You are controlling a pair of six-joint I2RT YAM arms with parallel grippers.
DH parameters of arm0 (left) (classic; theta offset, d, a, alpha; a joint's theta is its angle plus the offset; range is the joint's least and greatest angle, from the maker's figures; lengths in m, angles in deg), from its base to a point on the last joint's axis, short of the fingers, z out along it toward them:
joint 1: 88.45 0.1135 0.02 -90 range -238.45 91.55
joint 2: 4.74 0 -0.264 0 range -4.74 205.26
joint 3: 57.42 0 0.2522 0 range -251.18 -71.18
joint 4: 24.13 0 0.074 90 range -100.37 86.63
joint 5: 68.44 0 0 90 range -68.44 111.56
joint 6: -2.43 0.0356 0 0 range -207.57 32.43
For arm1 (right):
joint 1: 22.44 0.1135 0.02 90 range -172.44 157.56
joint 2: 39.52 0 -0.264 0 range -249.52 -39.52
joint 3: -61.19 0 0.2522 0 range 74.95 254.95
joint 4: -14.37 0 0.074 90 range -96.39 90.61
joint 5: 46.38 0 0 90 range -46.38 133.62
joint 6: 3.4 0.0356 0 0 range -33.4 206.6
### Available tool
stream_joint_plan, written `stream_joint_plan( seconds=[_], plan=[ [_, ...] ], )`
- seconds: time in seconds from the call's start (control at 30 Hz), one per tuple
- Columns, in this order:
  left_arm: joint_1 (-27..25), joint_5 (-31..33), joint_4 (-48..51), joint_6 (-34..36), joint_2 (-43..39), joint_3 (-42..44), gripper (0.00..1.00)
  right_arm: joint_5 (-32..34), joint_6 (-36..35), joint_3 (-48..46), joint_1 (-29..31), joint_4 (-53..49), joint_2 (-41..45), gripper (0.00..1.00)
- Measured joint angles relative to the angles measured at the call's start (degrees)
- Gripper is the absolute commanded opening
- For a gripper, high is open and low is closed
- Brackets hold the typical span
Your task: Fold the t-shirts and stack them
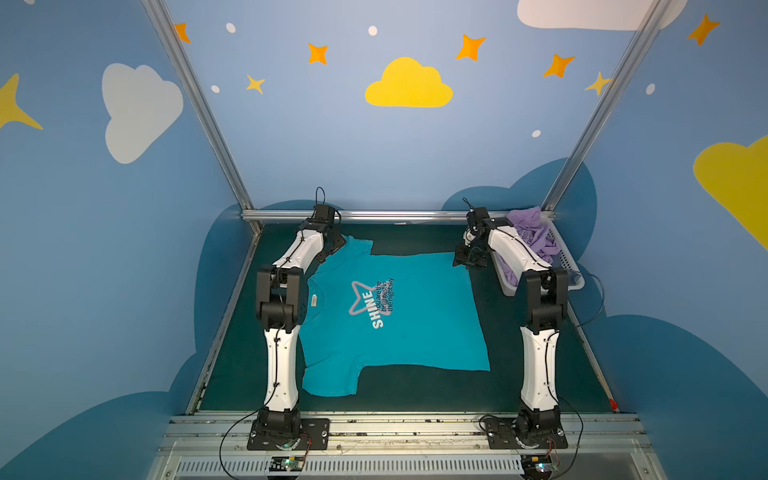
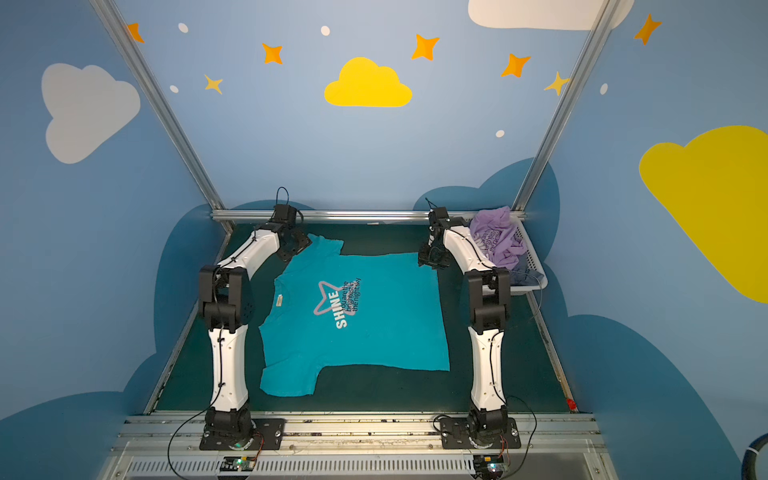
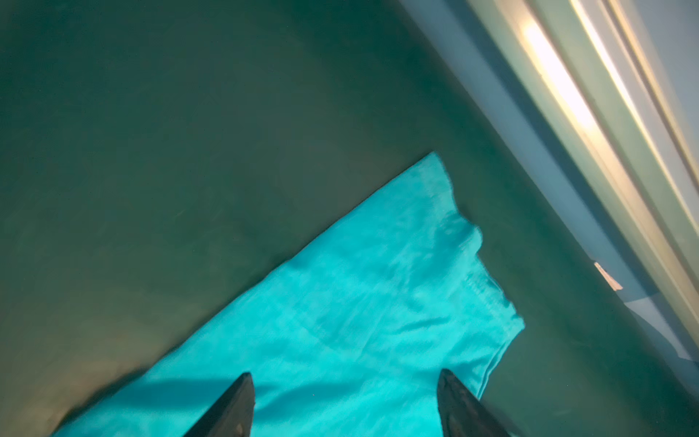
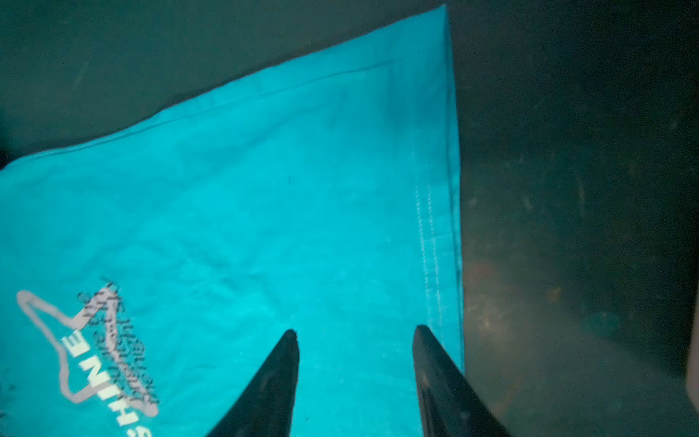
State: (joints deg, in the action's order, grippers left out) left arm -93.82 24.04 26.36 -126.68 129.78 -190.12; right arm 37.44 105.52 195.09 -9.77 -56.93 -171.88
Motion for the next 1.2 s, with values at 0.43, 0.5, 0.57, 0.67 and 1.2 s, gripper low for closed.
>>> stream_joint_plan(
  seconds=[0.43, 0.5, 0.57, 0.67, 1.2],
  plan=[
    [0.11, 0.13, 9.64, 5.7, 21.22, -30.01, 0.78, -1.31, -0.85, 15.08, -3.67, -1.2, -14.36, 0.66],
    [0.11, -0.07, 9.6, 6.08, 21.51, -29.62, 0.78, -1.6, -1.2, 15.34, -3.96, -0.31, -14.73, 0.65],
    [0.11, -0.5, 9.18, 6.34, 21.51, -29.62, 0.79, -1.46, -1.38, 15.67, -3.93, 2.19, -14.95, 0.65],
    [0.17, -1.42, 8.5, 6.34, 21.68, -29.64, 0.8, -1.27, -1.22, 15.67, -3.61, 5.11, -15.56, 0.65],
    [3.13, -7.17, 4.37, 4.0, 25.38, -32.83, 0.1, -0.85, -0.07, 17.79, -2.99, 13.38, -18.69, 0.0]
  ],
)
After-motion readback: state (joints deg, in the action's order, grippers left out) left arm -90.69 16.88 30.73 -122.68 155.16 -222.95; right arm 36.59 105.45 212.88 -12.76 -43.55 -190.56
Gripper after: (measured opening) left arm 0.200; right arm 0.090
